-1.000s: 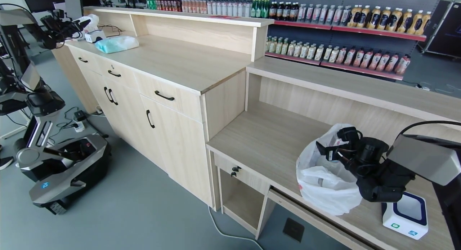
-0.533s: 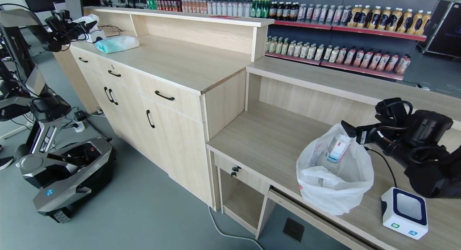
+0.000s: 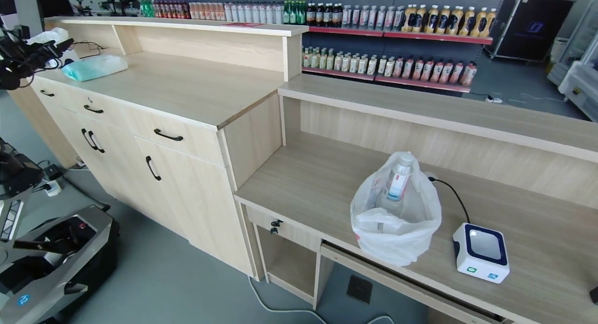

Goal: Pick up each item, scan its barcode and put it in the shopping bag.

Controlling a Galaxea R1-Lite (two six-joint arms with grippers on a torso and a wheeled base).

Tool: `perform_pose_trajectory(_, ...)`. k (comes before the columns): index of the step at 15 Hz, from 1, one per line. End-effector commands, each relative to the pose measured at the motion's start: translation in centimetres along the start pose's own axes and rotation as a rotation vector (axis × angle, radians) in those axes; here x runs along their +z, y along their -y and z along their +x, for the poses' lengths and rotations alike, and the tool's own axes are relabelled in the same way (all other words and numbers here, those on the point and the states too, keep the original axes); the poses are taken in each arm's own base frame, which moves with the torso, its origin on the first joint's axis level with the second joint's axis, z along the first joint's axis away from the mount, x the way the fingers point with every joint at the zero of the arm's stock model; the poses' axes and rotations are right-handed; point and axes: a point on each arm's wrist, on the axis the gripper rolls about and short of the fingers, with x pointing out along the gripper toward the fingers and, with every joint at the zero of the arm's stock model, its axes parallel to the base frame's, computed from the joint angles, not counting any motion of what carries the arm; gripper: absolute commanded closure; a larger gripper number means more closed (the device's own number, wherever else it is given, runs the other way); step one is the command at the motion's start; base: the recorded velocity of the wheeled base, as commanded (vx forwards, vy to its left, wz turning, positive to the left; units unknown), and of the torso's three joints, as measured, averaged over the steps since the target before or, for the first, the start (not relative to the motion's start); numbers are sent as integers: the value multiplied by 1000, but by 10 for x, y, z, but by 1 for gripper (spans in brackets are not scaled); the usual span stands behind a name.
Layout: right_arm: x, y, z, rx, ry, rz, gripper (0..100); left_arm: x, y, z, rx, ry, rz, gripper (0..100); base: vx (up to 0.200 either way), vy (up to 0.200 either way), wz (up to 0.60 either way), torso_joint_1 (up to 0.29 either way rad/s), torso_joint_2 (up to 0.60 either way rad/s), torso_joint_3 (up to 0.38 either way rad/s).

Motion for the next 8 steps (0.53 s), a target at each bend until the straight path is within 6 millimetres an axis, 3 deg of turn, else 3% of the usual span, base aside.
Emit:
perform_pose_trajectory(1,22,49,-18,-306,-114,113,0,0,0,0,0,-1,0,0,0,0,-600,2,2,12)
perform_pose_trajectory(2,10,58,-12,-348,-252,127,0,0,0,0,0,-1,0,0,0,0,-600,-7,2,2)
perform_pose_trajectory(3,-9,67,-1,-371,-346,121,0,0,0,0,0,0,0,0,0,0,0,0,0,0)
perform_pose_trajectory(5,-46,75,24,-337,-508,-41,0,0,0,0,0,0,0,0,0,0,0,0,0,0)
perform_pose_trajectory(8,-76,89,67,-305,-501,-277,0,0,0,0,0,0,0,0,0,0,0,0,0,0)
